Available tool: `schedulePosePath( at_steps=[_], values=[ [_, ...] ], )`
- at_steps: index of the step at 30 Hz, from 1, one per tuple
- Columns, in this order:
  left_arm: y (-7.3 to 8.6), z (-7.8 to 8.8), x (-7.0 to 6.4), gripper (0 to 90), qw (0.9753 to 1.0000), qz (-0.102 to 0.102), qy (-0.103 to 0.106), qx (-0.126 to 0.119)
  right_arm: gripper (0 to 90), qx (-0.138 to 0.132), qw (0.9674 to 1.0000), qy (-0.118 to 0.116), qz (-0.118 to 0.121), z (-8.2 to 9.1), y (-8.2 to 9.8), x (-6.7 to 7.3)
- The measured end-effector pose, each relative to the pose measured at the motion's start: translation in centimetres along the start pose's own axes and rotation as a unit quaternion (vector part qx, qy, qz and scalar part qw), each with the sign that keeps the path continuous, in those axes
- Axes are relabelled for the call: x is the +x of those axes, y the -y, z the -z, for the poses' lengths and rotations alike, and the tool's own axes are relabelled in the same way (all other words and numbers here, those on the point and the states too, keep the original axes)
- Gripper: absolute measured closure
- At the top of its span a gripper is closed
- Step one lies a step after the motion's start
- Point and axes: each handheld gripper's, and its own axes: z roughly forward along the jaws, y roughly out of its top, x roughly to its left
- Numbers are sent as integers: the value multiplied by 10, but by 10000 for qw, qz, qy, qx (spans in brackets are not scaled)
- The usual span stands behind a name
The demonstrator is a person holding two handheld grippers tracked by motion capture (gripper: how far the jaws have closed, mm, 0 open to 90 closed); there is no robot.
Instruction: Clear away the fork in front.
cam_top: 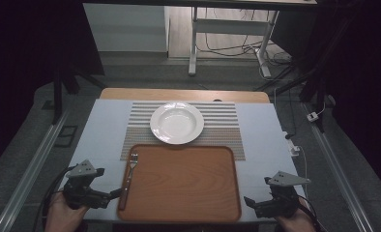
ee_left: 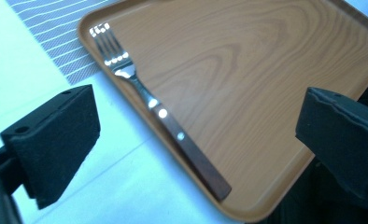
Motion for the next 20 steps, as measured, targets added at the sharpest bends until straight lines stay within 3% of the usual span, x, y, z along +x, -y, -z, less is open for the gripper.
schedulePosePath(
  at_steps=[10,20],
  values=[
    [23,15,3,0,9998,173,-77,15,0,-22,10000,-28,-93,0,0,-2],
    [26,17,4,0,9993,294,-105,187,0,40,9999,-24,-109,-1,0,-2]
  ],
)
